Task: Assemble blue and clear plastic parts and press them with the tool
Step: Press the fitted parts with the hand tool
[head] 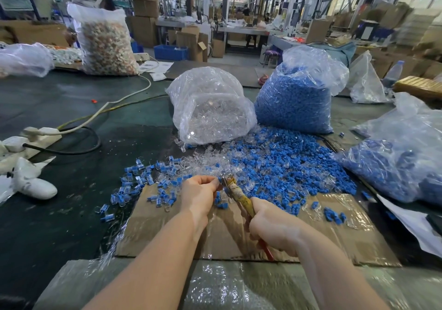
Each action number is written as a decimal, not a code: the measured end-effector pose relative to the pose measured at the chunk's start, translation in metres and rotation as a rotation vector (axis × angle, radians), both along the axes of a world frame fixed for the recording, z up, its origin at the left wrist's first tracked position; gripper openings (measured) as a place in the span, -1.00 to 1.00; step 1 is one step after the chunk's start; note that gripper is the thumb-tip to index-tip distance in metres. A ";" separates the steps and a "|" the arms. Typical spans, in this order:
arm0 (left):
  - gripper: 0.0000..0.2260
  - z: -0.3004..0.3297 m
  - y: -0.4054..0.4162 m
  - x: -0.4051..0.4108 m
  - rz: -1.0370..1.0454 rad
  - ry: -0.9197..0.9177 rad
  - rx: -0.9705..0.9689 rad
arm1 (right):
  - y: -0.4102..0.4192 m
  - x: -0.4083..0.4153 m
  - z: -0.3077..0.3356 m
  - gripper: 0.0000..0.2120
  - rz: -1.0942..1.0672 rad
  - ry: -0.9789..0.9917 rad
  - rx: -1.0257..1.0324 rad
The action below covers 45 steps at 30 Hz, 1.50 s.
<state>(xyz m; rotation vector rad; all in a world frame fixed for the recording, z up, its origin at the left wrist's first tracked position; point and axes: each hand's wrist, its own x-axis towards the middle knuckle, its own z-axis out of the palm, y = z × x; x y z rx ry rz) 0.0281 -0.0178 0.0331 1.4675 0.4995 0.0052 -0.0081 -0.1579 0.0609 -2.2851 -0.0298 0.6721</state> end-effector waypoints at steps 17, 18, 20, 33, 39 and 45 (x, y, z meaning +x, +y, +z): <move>-0.94 -0.005 0.003 0.002 -0.008 -0.040 0.040 | -0.009 0.003 -0.005 -0.79 -0.042 0.069 0.111; -0.94 -0.005 0.003 0.003 -0.008 -0.044 0.041 | -0.009 0.003 -0.005 -0.78 -0.049 0.081 0.128; -0.94 -0.004 0.003 0.003 -0.003 -0.049 0.038 | -0.010 0.003 -0.003 -0.78 -0.056 0.100 0.157; -0.92 -0.004 0.002 0.003 -0.020 -0.043 0.086 | -0.002 0.000 -0.004 -0.82 0.019 -0.010 -0.031; -0.93 -0.006 0.001 0.003 -0.012 -0.038 0.089 | 0.001 0.000 -0.009 -0.84 0.009 -0.038 -0.064; -0.93 -0.009 0.005 0.005 0.058 -0.032 0.005 | 0.005 -0.007 -0.006 -0.75 -0.157 -0.006 0.214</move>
